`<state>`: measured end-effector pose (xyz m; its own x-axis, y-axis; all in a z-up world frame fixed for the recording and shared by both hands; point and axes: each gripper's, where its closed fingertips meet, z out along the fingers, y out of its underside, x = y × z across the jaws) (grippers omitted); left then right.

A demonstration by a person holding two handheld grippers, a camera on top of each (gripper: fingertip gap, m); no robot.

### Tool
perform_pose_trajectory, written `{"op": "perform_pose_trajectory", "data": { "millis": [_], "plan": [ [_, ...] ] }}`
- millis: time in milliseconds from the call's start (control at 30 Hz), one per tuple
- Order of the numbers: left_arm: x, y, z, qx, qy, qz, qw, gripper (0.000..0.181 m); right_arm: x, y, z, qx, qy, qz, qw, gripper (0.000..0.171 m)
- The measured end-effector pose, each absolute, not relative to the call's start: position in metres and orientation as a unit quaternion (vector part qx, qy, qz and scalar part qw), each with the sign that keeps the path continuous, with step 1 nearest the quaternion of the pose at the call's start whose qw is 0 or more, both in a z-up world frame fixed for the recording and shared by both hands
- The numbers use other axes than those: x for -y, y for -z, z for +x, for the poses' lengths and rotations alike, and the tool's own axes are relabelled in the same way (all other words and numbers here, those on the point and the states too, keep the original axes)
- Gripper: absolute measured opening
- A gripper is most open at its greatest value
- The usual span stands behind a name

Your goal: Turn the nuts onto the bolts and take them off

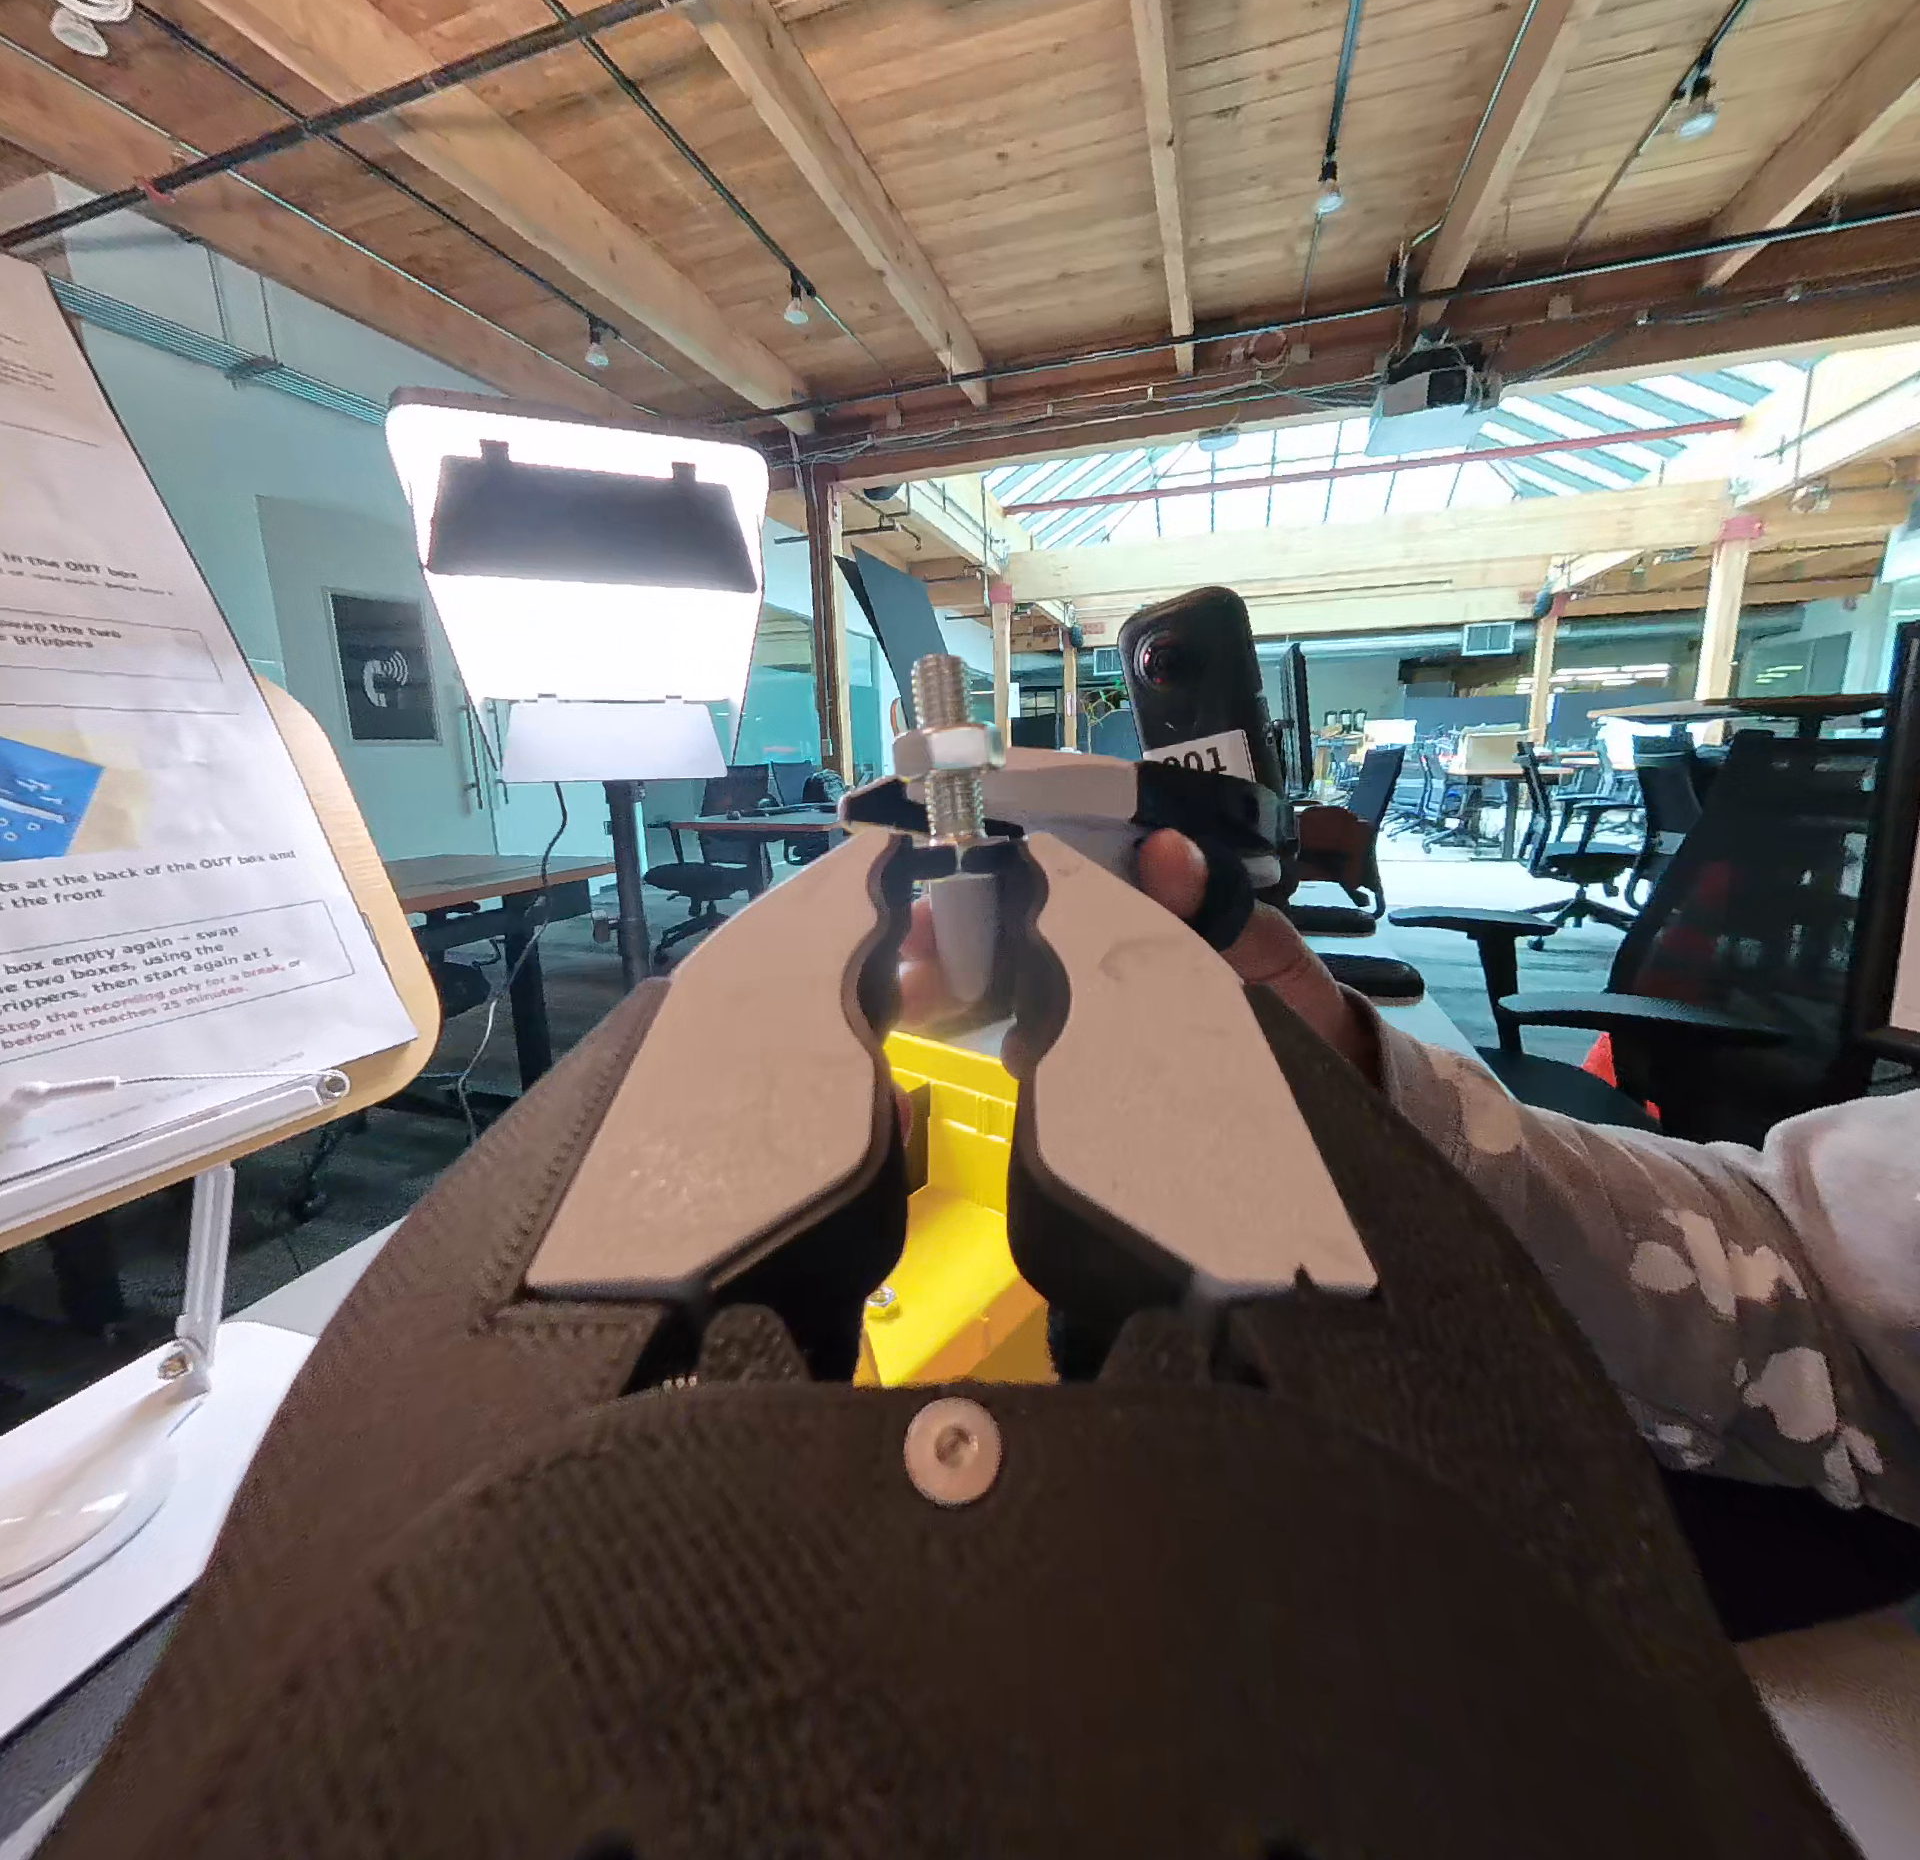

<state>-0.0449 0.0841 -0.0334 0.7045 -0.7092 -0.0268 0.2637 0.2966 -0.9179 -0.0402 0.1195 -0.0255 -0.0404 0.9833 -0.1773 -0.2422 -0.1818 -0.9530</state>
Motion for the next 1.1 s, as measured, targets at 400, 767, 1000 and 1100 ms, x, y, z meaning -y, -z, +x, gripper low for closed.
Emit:
{"op": "perform_pose_trajectory", "data": {
  "millis": [400, 767, 1000, 1100],
  "plan": [
    [-0.078, 0.030, -0.039, -0.234, 0.318, -0.492, 0.776, 0.019, -0.114, 0.028, -0.042, 0.409, -0.605, -0.474, 0.493, 0.018],
    [-0.081, 0.035, -0.037, -0.234, 0.316, -0.500, 0.771, 0.018, -0.095, 0.029, -0.048, 0.447, -0.604, -0.448, 0.484, 0.040],
    [-0.080, 0.031, -0.043, -0.230, 0.316, -0.495, 0.776, 0.018, -0.106, 0.026, -0.042, 0.426, -0.609, -0.455, 0.490, 0.030],
    [-0.085, 0.035, -0.044, -0.225, 0.314, -0.505, 0.772, 0.018, -0.093, 0.026, -0.047, 0.437, -0.617, -0.442, 0.482, 0.036]
  ]
}}
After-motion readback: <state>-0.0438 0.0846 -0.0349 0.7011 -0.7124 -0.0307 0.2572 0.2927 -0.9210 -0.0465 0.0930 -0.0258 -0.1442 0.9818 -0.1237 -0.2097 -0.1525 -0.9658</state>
